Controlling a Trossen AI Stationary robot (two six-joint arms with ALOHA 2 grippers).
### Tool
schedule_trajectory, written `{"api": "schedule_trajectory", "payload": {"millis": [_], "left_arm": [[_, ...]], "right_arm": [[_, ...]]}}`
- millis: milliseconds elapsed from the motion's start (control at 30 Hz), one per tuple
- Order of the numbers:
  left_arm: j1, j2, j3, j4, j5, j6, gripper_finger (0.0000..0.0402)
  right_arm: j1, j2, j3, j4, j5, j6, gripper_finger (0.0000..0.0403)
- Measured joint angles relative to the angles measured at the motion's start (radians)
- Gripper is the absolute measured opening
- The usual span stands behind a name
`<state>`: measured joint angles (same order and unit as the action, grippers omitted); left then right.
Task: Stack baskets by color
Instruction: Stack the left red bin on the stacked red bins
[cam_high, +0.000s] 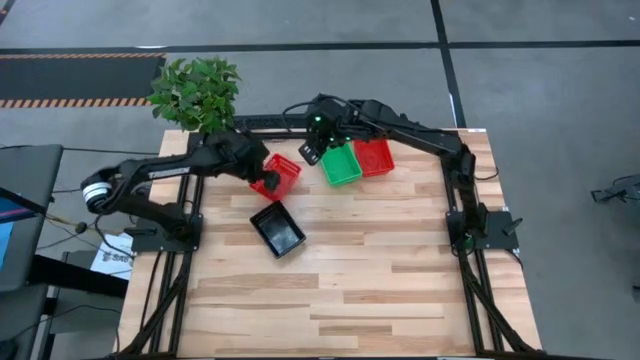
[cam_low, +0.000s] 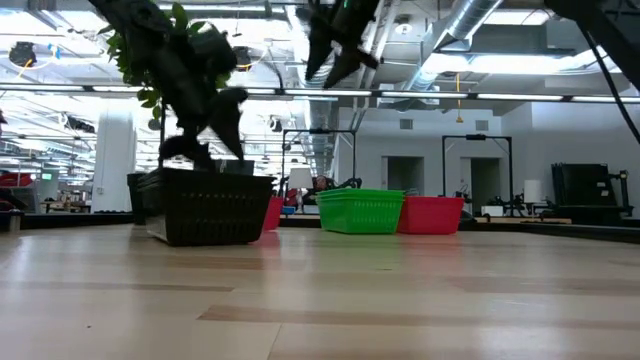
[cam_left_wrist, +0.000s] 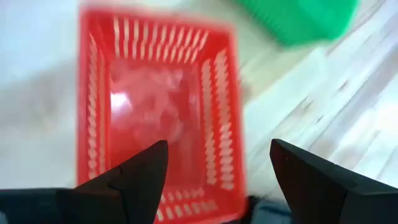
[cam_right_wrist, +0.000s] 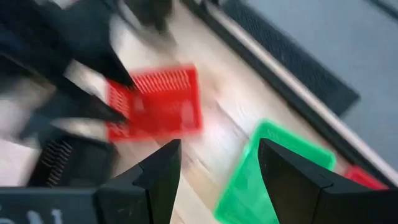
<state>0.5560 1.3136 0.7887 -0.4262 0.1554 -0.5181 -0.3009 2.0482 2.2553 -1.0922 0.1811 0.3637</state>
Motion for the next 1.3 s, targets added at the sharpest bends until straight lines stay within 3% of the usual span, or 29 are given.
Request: {"api": "schedule_trajectory", "payload": {"millis": [233,667,833,1033,1200,1300], "left_arm": [[-0.013,-0.147,0.070,-0.091,-0.022,-0.042,0.0270],[-0.118,-0.403,0.070,-0.289,-0.045,-0.143,0.0270],[-0.142,-0.447,0.069,-0.298,-0.119,-0.208,0.0270],[-0.145,-0.463,0.070,-0.297,-0.145,-0.245,0.0270],[-0.145,-0.463,0.069,-0.301,-0.144,-0.251,0.0270],[-0.145,-0.463,0.069,-0.301,-0.142,-0.253,0.0270]], "right_arm": [[-0.025,0.115,-0.003,0.007,-0.033,-0.065,0.0234],[-0.041,0.323,-0.003,0.181,-0.172,-0.149,0.0234],[-0.043,0.381,-0.002,0.219,-0.208,-0.179,0.0234],[-0.033,0.388,0.015,0.287,-0.152,-0.233,0.0223],[-0.042,0.393,0.014,0.237,-0.156,-0.202,0.0207],[-0.046,0.393,0.014,0.185,-0.216,-0.222,0.0204]]}}
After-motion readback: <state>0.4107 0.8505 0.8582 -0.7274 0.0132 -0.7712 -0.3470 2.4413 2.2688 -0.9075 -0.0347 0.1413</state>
